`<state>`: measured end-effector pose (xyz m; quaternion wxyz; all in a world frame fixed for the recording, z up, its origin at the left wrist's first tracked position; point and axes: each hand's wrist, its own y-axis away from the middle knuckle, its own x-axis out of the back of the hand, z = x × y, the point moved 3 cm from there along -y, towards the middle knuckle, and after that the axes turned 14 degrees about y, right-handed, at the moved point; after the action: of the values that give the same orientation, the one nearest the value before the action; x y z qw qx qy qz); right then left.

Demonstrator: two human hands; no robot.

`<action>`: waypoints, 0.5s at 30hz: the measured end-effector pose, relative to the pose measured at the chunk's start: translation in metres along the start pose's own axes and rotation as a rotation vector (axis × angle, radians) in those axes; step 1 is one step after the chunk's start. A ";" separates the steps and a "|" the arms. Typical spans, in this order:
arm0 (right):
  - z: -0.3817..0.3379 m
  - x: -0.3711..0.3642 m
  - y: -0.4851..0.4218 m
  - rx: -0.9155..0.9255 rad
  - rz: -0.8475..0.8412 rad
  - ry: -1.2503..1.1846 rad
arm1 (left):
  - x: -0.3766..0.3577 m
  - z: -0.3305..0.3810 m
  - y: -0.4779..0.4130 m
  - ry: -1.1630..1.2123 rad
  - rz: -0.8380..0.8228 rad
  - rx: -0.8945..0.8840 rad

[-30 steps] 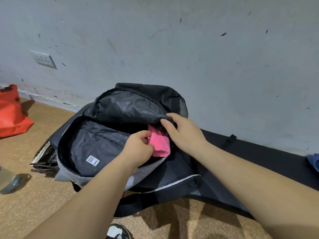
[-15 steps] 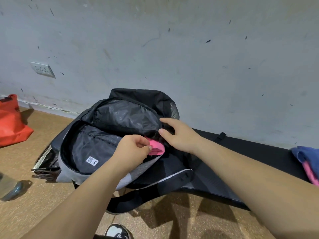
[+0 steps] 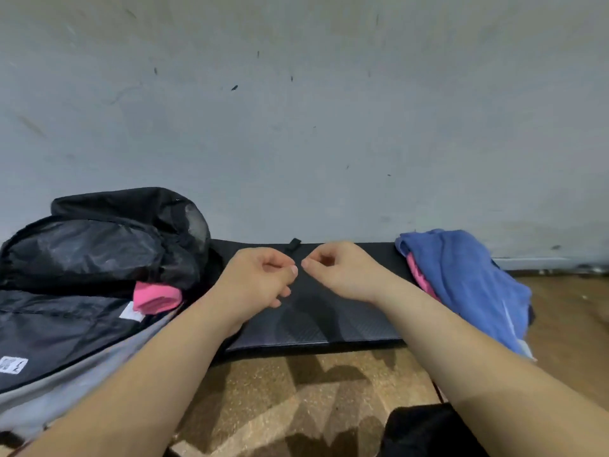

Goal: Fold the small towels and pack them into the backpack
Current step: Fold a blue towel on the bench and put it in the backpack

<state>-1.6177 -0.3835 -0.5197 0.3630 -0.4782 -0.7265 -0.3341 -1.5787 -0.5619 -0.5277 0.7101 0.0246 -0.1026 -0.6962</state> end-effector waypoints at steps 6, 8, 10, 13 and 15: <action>0.124 0.054 0.011 -0.331 0.250 0.031 | -0.059 -0.012 -0.028 -0.162 -0.131 -0.024; 0.166 0.061 0.018 -0.464 0.318 0.138 | -0.075 -0.010 -0.042 -0.177 -0.147 -0.042; 0.201 0.064 0.026 -0.572 0.376 0.200 | -0.093 -0.009 -0.053 -0.176 -0.172 -0.057; 0.232 0.075 0.035 -0.651 0.490 0.244 | -0.119 -0.011 -0.066 -0.182 -0.194 -0.062; 0.250 0.080 0.037 -0.726 0.514 0.230 | -0.134 -0.013 -0.072 -0.184 -0.198 -0.066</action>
<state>-1.6573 -0.1271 -0.5748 0.3214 -0.6989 -0.3751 -0.5172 -1.6488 -0.4320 -0.5686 0.6257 -0.0528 -0.1413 -0.7653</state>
